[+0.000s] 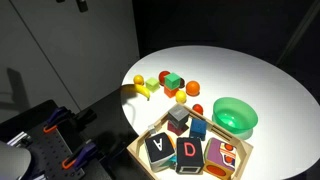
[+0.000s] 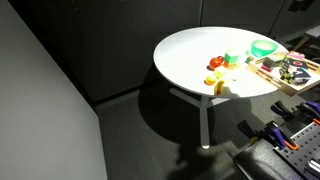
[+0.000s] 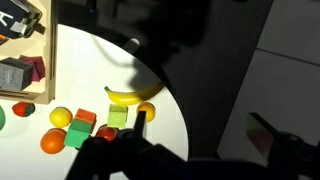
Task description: Put the banana in the box
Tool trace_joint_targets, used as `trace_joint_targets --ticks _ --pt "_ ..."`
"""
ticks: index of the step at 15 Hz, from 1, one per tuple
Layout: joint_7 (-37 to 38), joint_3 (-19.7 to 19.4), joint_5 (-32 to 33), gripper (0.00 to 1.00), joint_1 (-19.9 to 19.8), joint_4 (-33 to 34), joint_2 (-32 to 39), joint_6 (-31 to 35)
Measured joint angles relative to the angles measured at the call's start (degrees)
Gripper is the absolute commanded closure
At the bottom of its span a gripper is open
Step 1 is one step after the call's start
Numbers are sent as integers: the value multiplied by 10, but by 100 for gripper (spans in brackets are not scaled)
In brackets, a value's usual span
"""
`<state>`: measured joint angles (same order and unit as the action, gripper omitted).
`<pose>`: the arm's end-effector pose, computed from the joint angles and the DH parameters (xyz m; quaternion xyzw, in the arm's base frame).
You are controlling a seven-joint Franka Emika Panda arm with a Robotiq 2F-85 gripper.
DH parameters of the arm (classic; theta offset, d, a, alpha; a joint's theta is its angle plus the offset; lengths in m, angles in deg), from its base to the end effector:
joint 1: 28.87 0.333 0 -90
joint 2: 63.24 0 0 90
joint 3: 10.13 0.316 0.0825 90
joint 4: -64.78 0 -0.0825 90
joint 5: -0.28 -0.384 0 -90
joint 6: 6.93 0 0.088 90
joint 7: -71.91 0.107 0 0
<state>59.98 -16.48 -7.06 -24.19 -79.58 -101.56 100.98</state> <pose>0.3527 -0.0039 0.5010 -0.9920 -0.0816 -0.0242 0.0933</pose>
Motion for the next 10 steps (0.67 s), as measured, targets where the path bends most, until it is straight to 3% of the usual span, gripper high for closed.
trace_joint_targets --ticks 10 --pt "2 5 0 0 -2 2 5 3"
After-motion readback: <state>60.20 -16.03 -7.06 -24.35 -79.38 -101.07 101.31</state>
